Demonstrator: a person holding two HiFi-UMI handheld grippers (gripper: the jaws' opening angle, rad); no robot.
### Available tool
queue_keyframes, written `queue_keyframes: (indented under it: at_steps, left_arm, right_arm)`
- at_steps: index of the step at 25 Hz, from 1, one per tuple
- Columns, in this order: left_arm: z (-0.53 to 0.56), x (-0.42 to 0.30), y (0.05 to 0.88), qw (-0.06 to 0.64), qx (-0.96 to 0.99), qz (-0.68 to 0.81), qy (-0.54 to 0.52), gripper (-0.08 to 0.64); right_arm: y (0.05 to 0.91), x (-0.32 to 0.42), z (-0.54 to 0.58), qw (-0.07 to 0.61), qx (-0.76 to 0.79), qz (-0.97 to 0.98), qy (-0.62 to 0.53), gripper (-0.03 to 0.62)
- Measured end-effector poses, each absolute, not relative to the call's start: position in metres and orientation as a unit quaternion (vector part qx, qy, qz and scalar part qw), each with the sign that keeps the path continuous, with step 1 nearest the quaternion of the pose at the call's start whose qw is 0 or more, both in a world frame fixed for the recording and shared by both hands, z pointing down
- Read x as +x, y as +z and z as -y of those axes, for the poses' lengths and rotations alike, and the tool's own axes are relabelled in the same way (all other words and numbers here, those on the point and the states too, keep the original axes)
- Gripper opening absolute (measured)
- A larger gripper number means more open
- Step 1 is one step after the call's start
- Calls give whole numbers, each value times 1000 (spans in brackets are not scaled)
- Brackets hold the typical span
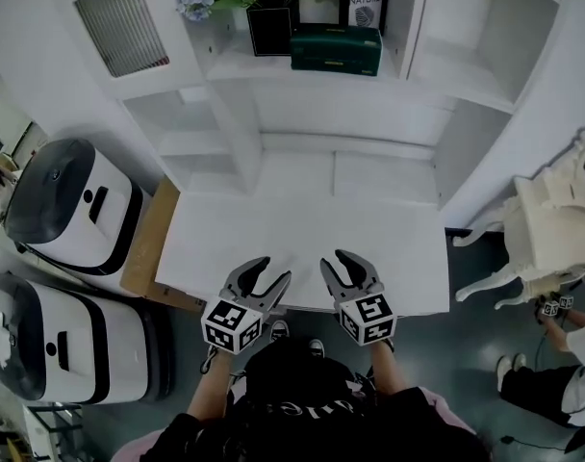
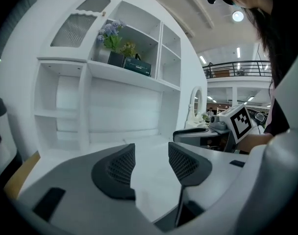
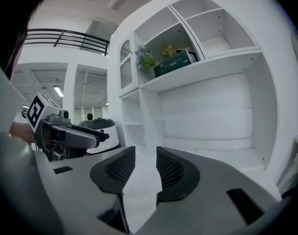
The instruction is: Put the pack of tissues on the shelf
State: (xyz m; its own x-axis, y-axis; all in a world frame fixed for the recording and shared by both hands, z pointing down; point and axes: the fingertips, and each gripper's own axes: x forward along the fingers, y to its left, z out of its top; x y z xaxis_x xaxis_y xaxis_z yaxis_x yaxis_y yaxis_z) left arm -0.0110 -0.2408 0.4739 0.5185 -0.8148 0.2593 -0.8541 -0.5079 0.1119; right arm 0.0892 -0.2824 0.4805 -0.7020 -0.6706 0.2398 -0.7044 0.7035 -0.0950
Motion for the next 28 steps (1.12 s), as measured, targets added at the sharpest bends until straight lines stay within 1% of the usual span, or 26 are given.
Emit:
queue_keyframes:
  at_steps: [5,12,17,21,28]
  left_arm:
    - [218,-26,475,125,849,507,75,219]
    - [188,-42,469,124,847,513,60,213]
    - [154,-58,465,114,852,508,56,207]
    - [111,-85,469,111,855,503,63,204]
    - [43,-141,486,120,858,495,70,152]
  right_arm:
    - [490,85,259,98,360,923,97,144]
    - [491,74,230,94,358,924,96,107]
    - [491,53,200,95,358,924,97,91]
    - [492,26,162,98,357,924,98,86]
    - [502,-18,91,106,366,918,106,81]
